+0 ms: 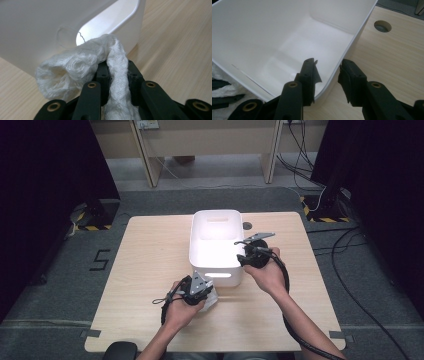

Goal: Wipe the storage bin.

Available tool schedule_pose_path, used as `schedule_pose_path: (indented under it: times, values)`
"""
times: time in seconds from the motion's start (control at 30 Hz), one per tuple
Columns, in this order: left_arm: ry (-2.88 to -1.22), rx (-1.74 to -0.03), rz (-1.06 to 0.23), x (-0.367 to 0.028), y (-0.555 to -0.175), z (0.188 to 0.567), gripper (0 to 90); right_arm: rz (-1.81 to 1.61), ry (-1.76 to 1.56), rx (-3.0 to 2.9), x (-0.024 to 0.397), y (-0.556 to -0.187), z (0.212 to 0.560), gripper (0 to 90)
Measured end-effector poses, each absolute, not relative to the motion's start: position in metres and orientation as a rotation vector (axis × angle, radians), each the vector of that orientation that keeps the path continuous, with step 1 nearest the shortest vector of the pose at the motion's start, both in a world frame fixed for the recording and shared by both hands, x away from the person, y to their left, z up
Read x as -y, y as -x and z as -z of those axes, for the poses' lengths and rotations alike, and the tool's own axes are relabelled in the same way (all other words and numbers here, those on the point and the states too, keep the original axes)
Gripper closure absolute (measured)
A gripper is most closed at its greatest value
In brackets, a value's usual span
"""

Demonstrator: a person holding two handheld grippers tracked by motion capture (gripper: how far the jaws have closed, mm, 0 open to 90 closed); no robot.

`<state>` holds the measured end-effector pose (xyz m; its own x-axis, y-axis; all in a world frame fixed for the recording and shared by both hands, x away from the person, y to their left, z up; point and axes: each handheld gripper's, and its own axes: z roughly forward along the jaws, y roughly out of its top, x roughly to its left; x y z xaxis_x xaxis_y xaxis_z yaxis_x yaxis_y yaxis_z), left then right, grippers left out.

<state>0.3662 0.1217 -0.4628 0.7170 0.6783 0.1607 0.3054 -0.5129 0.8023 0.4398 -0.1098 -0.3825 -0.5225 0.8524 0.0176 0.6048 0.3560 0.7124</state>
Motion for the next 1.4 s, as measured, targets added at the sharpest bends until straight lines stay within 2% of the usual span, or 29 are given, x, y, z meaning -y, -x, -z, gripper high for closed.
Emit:
schedule_pose_path:
  times: [0.53, 1.4]
  values:
    - [-2.064, -0.666, -0.653, -0.115, -0.358, 0.427, 76.7, -0.964, -1.286, -2.262, 0.109, -0.439, 0.383, 63.9]
    - [-2.134, -0.657, -0.661, -0.104, -0.365, 0.453, 76.9, -0.963, -1.276, -2.268, 0.11, -0.44, 0.383, 63.4]
